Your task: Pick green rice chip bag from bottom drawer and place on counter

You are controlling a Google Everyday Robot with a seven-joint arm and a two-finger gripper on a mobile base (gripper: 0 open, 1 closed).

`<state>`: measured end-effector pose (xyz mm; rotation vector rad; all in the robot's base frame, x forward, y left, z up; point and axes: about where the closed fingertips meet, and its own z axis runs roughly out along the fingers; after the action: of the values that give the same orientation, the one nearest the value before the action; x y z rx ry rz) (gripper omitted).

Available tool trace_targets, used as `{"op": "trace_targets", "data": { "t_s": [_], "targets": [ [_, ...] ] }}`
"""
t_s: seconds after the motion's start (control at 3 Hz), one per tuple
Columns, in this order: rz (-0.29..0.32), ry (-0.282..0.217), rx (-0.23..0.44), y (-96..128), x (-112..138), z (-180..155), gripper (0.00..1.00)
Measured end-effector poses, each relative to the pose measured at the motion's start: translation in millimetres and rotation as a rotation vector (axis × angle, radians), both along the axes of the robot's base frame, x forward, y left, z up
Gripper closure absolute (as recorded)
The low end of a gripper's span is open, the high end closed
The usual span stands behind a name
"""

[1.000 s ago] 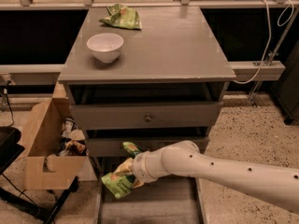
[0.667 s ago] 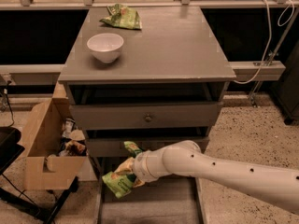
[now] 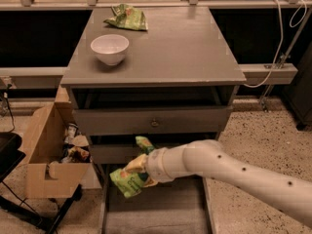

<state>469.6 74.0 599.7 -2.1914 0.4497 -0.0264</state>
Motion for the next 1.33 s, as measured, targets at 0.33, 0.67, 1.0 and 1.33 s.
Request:
{"op": "trace_targets", "data": {
  "t_s": [0.33,0.67,1.0,1.33],
  "targets": [
    [-0.081,-0.076,0.072,-39,1,150,1.0],
    [-0.19,-0.123,0.08,-66,12,234,1.0],
    [-0.365,-0.208,0.037,-86,62,318,1.0],
    [-0.435,-0.249,0.006,-78,105,351,1.0]
  ]
}}
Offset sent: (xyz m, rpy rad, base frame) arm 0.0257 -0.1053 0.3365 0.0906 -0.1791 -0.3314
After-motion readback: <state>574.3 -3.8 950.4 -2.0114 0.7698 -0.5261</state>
